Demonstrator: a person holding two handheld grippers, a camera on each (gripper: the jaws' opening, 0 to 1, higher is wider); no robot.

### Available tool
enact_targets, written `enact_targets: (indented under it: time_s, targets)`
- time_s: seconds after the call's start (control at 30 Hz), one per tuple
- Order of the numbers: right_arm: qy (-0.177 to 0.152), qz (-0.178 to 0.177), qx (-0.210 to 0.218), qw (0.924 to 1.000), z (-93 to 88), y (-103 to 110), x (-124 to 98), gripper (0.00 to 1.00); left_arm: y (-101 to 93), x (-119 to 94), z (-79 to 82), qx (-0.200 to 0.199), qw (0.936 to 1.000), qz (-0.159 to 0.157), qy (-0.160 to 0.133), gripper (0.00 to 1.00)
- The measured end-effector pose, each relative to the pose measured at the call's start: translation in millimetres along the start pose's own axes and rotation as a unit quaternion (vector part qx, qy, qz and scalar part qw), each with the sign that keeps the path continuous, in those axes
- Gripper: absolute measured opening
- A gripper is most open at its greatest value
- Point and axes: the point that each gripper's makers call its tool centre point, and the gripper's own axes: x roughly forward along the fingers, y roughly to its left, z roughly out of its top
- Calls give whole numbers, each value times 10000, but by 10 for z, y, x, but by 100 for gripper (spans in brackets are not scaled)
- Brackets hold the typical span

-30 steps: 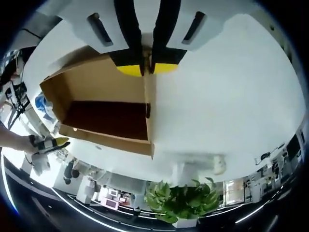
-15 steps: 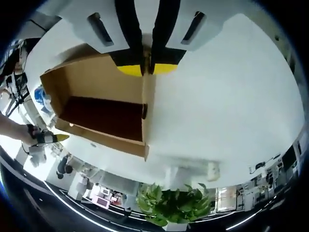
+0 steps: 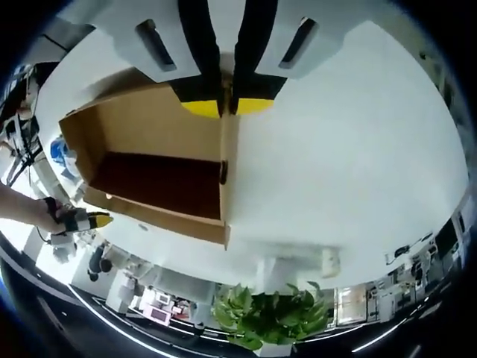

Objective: Operate the shoe box by opening the lid, removing the specified soft item, and placing it in the target area until the item is outside and the box remains undamaged.

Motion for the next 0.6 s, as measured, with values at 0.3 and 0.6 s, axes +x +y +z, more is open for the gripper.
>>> enact_targets:
  time_s: [0.3, 0.6]
  targets:
    - [118, -253, 429, 9987, -22, -48, 64, 22, 5, 8, -2, 65, 9999, 66, 67, 3]
    - [383, -504, 571, 9964, -51, -28, 146, 20, 17, 25, 2, 125, 9998, 85, 135, 3]
